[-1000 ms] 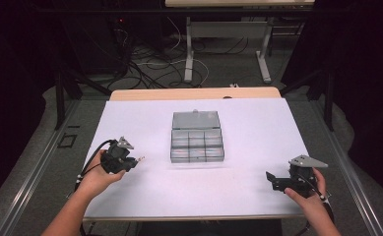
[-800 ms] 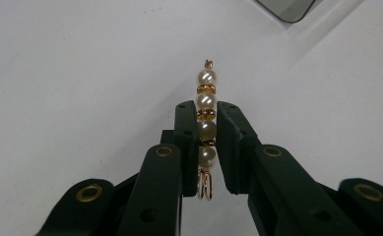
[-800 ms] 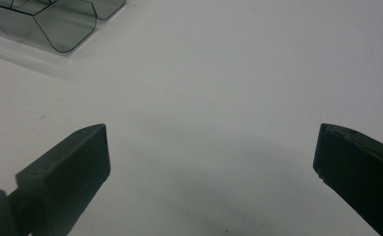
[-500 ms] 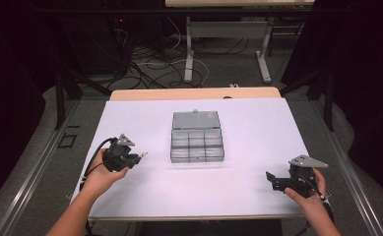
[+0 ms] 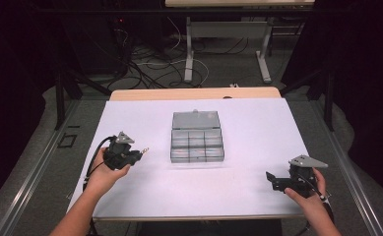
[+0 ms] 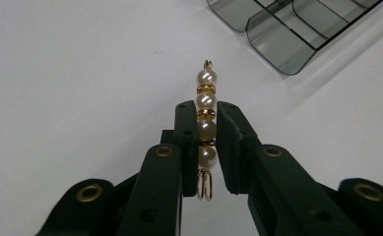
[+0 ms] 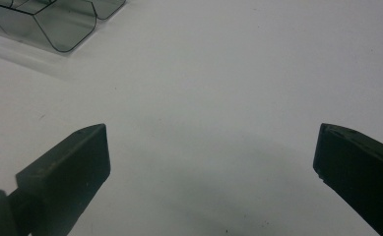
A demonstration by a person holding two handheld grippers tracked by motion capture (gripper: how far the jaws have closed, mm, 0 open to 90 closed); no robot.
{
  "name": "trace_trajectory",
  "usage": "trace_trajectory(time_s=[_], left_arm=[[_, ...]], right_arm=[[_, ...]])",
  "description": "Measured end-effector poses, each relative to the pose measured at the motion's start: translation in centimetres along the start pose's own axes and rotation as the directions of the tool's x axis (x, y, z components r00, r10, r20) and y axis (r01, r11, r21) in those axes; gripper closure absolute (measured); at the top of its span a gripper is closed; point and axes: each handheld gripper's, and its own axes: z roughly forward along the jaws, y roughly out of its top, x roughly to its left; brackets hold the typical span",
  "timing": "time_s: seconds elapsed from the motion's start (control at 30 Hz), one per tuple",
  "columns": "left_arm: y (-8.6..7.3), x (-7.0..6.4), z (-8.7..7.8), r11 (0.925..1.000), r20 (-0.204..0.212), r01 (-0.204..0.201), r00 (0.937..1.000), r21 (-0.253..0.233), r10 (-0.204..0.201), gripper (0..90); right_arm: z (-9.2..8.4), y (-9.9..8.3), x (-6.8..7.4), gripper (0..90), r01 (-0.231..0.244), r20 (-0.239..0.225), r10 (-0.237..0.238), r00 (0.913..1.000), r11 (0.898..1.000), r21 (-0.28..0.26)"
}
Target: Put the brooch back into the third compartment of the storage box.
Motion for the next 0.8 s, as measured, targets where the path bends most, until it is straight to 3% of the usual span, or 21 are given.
trace_trajectory(time_s=[0.8], left_arm=[[2.0,-1.9,0.4,0.9966,0.044,0.012,0.999,-0.082,-0.008,80.2]], right_arm=[[0.0,0.0,-0.1,0.2,0.0,-0.003,0.0,1.0,1.0,-0.004]])
